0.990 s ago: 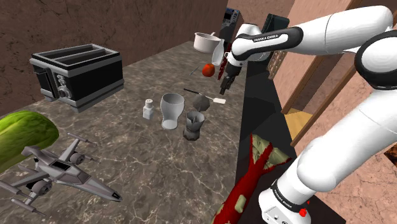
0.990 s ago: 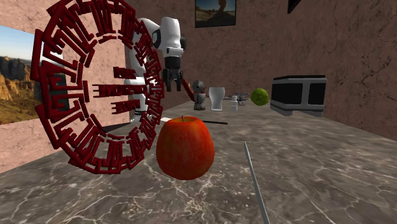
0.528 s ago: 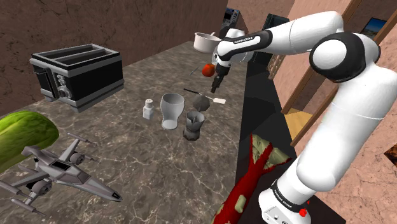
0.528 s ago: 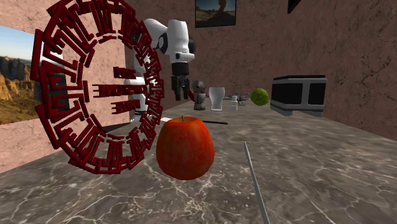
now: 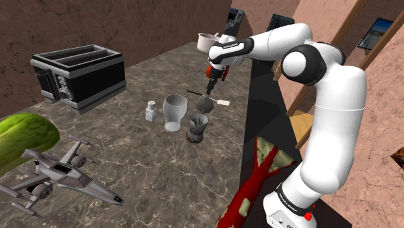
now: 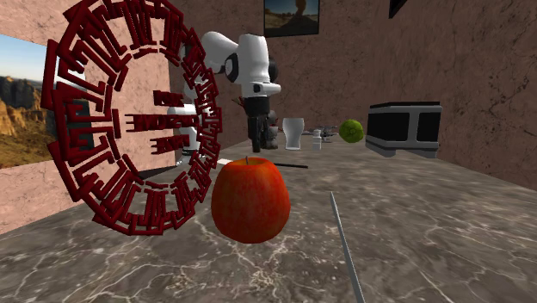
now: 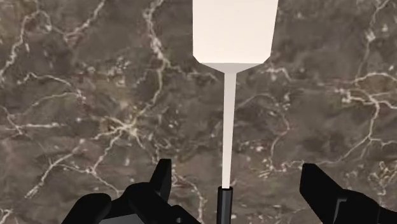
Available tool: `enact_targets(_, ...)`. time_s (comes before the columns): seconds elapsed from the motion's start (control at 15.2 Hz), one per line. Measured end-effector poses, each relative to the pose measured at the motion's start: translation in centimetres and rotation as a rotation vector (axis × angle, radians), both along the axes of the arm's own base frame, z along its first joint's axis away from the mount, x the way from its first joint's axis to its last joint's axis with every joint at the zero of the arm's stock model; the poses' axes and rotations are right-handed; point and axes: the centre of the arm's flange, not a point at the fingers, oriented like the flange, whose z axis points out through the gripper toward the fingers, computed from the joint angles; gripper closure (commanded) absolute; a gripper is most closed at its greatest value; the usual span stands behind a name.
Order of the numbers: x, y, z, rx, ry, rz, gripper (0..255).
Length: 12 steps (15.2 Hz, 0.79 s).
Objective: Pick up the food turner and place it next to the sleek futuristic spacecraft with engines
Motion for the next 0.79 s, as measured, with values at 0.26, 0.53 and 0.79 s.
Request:
enact_targets(0.26, 0.4, 0.3, -2.1, 0.001, 0.0, 0.003, 0)
enact_targets(0.53, 0.5, 0.2, -3.4, 0.001, 0.0, 0.003, 0)
enact_targets(0.79, 0.5, 0.2, -3.5, 0.001, -0.001, 0.003, 0)
